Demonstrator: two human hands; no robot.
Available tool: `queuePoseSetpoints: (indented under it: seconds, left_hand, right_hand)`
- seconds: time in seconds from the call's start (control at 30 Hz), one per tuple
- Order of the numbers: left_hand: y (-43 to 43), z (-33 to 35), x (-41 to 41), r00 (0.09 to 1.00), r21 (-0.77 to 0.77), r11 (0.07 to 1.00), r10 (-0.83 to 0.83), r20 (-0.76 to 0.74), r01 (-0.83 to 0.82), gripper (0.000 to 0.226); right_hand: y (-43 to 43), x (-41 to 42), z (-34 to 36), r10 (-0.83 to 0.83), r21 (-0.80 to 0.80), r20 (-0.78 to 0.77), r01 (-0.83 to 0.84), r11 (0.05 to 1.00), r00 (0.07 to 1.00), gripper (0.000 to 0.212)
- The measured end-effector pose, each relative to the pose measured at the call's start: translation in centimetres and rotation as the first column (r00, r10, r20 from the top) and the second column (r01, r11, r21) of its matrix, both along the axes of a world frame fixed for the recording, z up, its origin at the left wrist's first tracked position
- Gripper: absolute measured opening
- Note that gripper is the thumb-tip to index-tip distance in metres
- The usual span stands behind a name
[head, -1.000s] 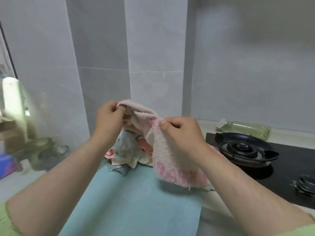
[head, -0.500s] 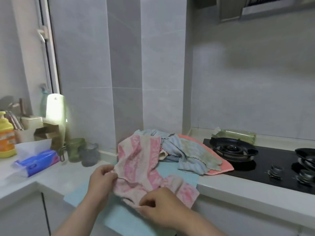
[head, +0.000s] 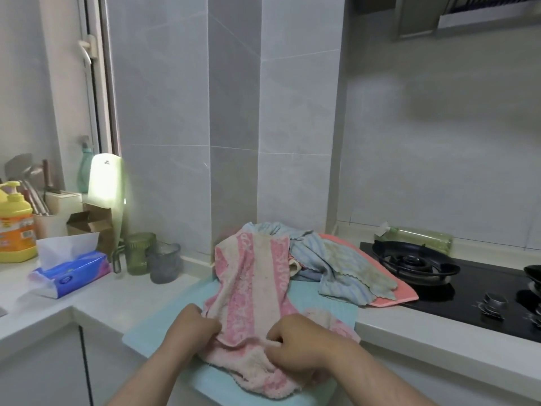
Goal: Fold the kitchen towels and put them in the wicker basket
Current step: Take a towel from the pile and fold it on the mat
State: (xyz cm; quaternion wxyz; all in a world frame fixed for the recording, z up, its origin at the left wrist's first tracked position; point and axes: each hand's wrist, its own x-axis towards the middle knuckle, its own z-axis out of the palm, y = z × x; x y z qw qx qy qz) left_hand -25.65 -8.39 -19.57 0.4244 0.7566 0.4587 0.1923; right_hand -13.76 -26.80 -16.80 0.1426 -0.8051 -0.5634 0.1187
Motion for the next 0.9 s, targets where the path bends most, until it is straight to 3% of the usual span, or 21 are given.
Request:
queuePoseSetpoints:
  seconds: [0.07,0.17,0.2,0.27,0.37,0.43,0.6,0.67,0.73,0.8,0.9]
  left_hand:
    - [0.3,-0.2,0.1,0.999,-0.003,0.999,-0.051,0.007,0.051,0.037]
    - [0.7,-0.9,0.2,0.996,0.011,0.997,-0.081,0.043,0.08,0.045]
    - [0.8,-1.0,0.1,0.995,0.023,0.997,-0.081,0.051,0.08,0.046]
    - [0.7,-0.9,-0.1,0.997,0.098,0.992,-0.074,0.001,0.074,0.042]
    - [0.0,0.2,-0.8,0.958,0.382,0.918,0.005,-0.287,0.109,0.027]
    - [-0.1,0.7,-0.9,0.908,0.442,0.881,0.036,-0.417,0.168,0.025]
    - [-0.3,1.3,-0.5,0.837,0.379,0.888,-0.013,-0.547,0.261,0.013]
    - [-0.3,1.2,-0.2,0.848,0.379,0.886,-0.029,-0.529,0.267,0.009]
    - [0.2,1.0,0.2,0.918,0.328,0.926,-0.045,-0.393,0.186,0.005]
    - [0.3,1.4,0.6,0.995,0.127,0.988,-0.085,-0.051,0.091,0.006]
    - [-0.7,4.2,0.5,0.907,-0.208,0.966,-0.056,0.417,0.155,0.014]
  right_hand:
    - [-0.1,0.6,0.7,-0.019,-0.026,-0.11,0.016,1.0,0.994,0.039]
    - [0.8,2.4,1.1,-0.178,0.134,-0.361,0.24,0.962,0.915,0.038]
    - [1.4,3.3,0.8,-0.236,0.199,-0.34,0.315,0.928,0.91,0.036]
    - [2.6,4.9,0.2,-0.382,0.187,-0.199,0.418,0.889,0.902,0.03]
    - [4.1,6.1,-0.4,-0.49,-0.033,0.02,0.49,0.871,0.872,0.023]
    - [4.7,6.0,-0.3,-0.479,-0.155,0.102,0.489,0.858,0.872,0.019]
    - [4.5,6.1,0.3,-0.453,-0.371,0.033,0.432,0.822,0.891,0.016]
    - [3.6,6.4,0.4,-0.45,-0.317,-0.027,0.419,0.851,0.893,0.018]
    - [2.5,6.9,0.7,-0.425,-0.119,-0.143,0.41,0.904,0.894,0.004]
    - [1.6,7.4,1.5,-0.386,0.105,-0.32,0.437,0.893,0.865,0.016]
    - [0.5,8.1,4.0,-0.25,0.312,-0.603,0.512,0.8,0.758,0.011]
